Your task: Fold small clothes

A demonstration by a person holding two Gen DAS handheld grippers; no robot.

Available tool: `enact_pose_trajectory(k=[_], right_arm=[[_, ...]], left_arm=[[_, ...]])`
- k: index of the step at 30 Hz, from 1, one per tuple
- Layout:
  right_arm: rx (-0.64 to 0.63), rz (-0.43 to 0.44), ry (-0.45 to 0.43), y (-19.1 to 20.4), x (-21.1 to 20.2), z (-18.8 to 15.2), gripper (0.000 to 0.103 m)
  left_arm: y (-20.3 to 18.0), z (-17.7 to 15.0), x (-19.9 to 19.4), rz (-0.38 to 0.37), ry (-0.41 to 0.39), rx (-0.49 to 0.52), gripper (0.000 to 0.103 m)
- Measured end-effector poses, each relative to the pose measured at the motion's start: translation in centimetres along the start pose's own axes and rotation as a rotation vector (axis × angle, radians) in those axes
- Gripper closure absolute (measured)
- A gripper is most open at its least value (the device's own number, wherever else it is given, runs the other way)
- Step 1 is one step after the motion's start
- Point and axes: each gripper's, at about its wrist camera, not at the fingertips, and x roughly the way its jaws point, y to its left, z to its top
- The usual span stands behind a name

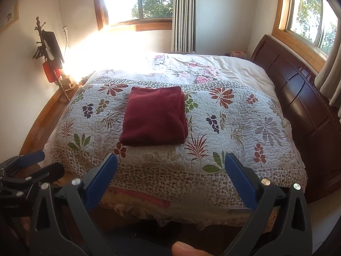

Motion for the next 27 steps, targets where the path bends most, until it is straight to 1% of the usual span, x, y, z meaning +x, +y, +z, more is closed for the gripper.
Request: enact_pose_trajectory(k=[27], right_arm=[[-0.01, -0.012, -0.01, -0.17, -0.05, 0.11, 0.003]], left_arm=[[-0.25, 0.27, 0.17, 0.024, 0.003, 0.018, 0.004]])
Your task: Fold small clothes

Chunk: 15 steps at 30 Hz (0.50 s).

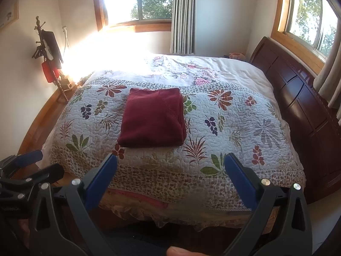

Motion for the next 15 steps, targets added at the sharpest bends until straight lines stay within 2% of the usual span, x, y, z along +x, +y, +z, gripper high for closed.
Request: enact_pose_trajectory(k=[15], right_arm=[[-0.005, -0.006, -0.021, 0.33, -0.15, 0.04, 0.003]], left_arm=[[-0.1, 0.07, 0.08, -0.002, 0.002, 0.008, 0.004]])
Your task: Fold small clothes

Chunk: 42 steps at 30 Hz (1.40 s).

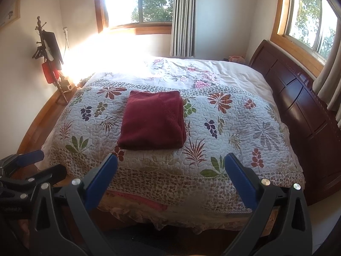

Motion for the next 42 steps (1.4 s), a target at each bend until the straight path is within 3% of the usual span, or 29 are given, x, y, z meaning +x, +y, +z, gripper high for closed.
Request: enact_pose_trajectory(k=[42], right_arm=[[0.013, 0.011, 0.022, 0.0, 1.0, 0.2, 0.003]], left_arm=[[0.6, 0.9, 1.0, 0.012, 0.009, 0.011, 0.004]])
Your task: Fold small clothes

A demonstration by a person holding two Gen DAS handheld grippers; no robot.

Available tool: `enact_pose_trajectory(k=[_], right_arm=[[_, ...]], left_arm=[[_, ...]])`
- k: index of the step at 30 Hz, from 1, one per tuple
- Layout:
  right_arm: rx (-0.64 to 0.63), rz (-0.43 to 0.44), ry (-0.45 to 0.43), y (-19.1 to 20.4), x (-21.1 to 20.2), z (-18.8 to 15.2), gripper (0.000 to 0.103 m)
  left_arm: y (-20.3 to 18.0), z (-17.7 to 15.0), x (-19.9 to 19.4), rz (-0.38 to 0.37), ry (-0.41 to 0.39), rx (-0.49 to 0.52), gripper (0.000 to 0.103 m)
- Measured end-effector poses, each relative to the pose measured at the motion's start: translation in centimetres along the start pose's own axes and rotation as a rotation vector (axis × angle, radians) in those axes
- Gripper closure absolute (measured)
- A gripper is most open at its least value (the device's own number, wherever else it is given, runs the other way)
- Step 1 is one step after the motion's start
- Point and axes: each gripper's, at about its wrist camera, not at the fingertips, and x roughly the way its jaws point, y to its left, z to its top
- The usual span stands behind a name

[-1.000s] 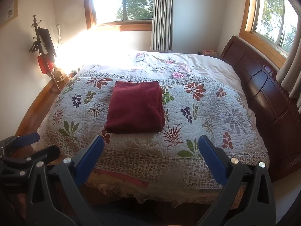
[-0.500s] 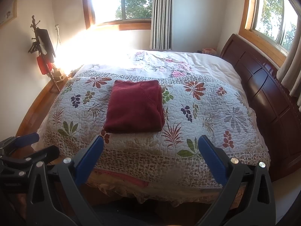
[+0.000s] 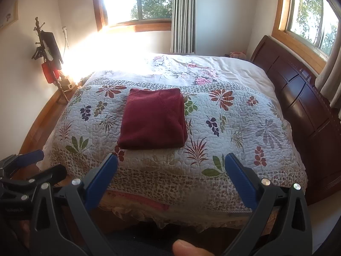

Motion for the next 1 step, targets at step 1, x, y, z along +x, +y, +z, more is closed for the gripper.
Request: enact_pose_trajectory(k=[1], right_arm=[[0.0, 0.001, 0.001, 0.0, 0.02, 0.0, 0.003]], left_arm=[[0.03, 0.03, 0.01, 0.0, 0.001, 0.0, 0.004]])
